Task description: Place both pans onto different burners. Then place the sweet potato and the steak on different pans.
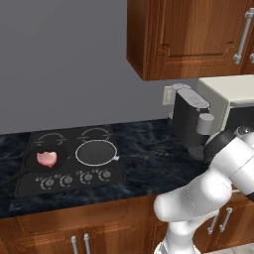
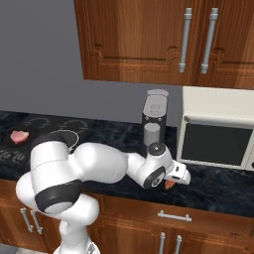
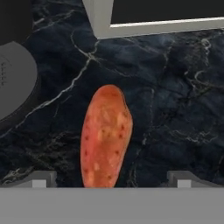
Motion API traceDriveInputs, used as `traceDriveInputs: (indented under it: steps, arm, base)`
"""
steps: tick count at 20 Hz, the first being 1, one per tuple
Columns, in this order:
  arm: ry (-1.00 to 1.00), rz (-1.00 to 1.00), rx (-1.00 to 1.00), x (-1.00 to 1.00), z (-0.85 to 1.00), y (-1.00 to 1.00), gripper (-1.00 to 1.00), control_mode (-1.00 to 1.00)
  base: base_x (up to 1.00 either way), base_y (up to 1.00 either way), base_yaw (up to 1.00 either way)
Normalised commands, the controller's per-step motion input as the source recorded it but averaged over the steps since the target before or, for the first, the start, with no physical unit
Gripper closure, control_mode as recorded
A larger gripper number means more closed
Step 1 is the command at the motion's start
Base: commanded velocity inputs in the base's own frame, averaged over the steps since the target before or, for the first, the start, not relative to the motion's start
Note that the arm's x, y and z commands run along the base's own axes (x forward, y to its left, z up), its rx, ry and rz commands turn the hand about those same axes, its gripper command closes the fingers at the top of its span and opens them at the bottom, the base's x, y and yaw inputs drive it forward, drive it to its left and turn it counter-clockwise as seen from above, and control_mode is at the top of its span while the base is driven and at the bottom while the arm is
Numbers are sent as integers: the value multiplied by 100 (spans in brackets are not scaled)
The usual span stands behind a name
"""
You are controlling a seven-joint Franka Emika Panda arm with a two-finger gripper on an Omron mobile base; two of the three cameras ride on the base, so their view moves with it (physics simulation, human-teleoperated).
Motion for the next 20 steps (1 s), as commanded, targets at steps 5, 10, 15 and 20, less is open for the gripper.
traceDriveInputs:
  steps: [5,10,15,20]
  arm:
    - [1,0,0,25,-10,-6,-100,-100]
    - [1,0,0,9,-30,-8,-100,-100]
    - [0,0,0,0,-28,-15,-100,-100]
    - [0,0,0,1,-14,-18,-100,-100]
  base:
    - [0,0,0]
    - [0,0,0]
    - [0,0,0]
    - [0,0,0]
